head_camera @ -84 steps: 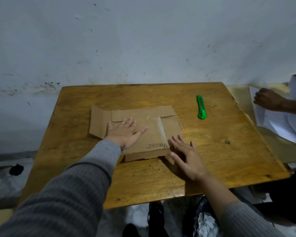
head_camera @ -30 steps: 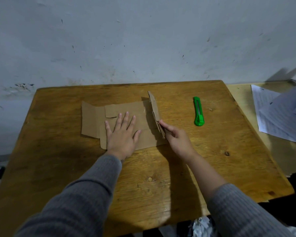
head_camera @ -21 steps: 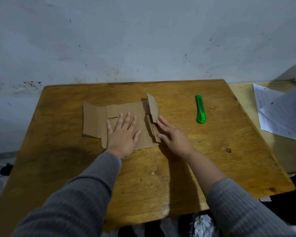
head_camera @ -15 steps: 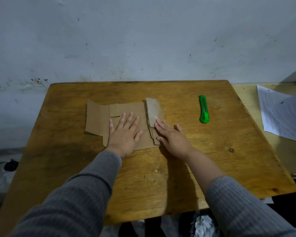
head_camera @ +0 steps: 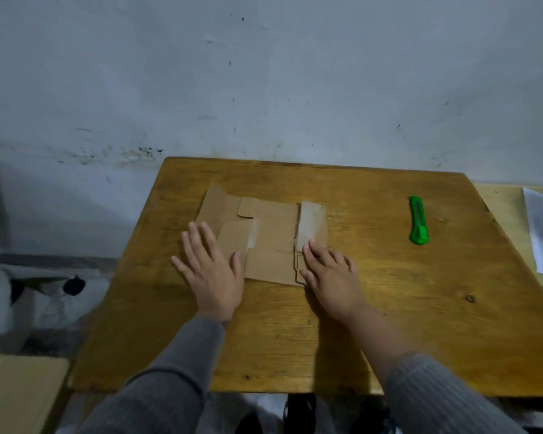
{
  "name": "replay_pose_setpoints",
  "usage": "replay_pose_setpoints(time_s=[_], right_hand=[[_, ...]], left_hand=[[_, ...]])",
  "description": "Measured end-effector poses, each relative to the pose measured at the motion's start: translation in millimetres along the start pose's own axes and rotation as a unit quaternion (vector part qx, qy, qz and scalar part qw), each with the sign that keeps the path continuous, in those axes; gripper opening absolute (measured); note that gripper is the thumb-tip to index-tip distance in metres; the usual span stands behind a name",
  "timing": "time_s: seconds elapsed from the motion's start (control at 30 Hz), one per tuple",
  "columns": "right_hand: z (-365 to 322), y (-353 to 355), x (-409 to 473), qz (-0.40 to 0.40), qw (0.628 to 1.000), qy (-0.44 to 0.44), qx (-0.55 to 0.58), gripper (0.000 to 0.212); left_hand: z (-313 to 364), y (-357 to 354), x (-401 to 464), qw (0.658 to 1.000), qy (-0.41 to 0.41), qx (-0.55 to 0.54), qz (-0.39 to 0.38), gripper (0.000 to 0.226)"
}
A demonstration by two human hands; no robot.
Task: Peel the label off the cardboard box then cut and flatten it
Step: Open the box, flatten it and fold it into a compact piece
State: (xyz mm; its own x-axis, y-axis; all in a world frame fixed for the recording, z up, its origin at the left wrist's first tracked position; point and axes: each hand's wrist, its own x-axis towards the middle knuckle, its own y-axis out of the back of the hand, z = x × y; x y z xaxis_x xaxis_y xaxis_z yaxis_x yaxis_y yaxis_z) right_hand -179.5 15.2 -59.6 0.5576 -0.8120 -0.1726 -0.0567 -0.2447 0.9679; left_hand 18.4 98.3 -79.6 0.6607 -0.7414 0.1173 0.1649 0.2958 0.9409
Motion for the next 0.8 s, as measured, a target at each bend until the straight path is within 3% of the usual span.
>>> replay_pose_setpoints(time_s=[0.17, 0.33, 0.5, 0.8], right_hand=[[-8, -3, 4, 0.001, 1.000, -0.005, 0.001, 0.052], [-6, -5, 4, 0.009, 1.000, -0.007, -0.003, 0.053], [-6, -7, 4, 0.017, 1.000, -0.013, 0.004, 0.052], [-5, -7, 6, 0.015, 1.000, -0.010, 0.001, 0.053]], left_hand=[[-32, 14, 29, 0.988, 0.104, -0.094, -0.059, 0.078], [-47, 14, 41, 0.992, 0.055, -0.061, -0.092, 0.053], [-44, 10, 38, 0.993, 0.024, -0.080, -0.084, 0.051], [-31, 9, 34, 0.969, 0.044, -0.241, 0.017, 0.035]])
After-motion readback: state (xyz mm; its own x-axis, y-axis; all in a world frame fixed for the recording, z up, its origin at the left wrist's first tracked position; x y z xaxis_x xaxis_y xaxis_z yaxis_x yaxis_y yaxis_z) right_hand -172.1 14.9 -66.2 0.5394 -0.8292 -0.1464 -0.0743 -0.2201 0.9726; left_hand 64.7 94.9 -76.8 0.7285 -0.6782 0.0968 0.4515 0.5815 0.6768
